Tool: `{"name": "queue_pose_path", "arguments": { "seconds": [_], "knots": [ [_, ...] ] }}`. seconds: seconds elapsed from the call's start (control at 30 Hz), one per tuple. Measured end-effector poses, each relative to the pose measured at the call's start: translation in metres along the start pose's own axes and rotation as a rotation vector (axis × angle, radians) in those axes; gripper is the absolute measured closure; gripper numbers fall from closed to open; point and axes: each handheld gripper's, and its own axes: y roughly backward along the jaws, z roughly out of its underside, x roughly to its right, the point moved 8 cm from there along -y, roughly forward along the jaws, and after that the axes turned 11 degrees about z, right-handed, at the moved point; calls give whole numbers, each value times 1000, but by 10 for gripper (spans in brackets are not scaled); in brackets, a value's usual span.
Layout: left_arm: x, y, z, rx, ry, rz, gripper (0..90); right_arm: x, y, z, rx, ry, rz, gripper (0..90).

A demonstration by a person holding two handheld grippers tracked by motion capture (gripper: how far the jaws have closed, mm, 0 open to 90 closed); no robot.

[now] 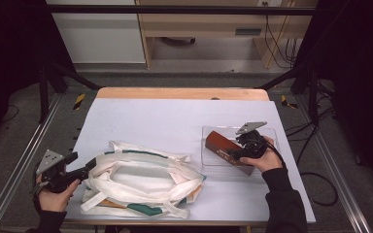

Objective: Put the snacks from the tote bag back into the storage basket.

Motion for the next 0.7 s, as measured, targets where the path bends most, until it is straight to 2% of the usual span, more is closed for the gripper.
{"name": "queue_pose_path", "arguments": {
  "seconds": [0.1, 0.2, 0.27, 0.43, 0.53, 0.57, 0.63, 0.7],
  "knots": [
    [0, 1, 0, 3, 0, 0, 216, 1, 12, -5, 46, -49, 9, 448],
    [0, 1, -1, 6, -2, 3, 216, 2, 23, -5, 68, -87, 34, 503],
    [1, 1, -1, 9, -6, 3, 215, 1, 26, -5, 78, -97, 44, 526],
    [0, 2, -2, 11, -5, 0, 216, -6, 37, 2, 122, -144, 67, 662],
    [0, 2, -2, 13, -5, -1, 216, -11, 39, 7, 141, -165, 46, 722],
    [0, 2, -2, 14, -5, 0, 216, -12, 38, 9, 141, -174, 32, 726],
    [0, 3, -2, 15, -4, -1, 216, -13, 36, 15, 92, -156, 41, 750],
    [-1, 3, -2, 15, -3, -1, 216, -13, 37, 17, 85, -164, 31, 779]
  ]
}}
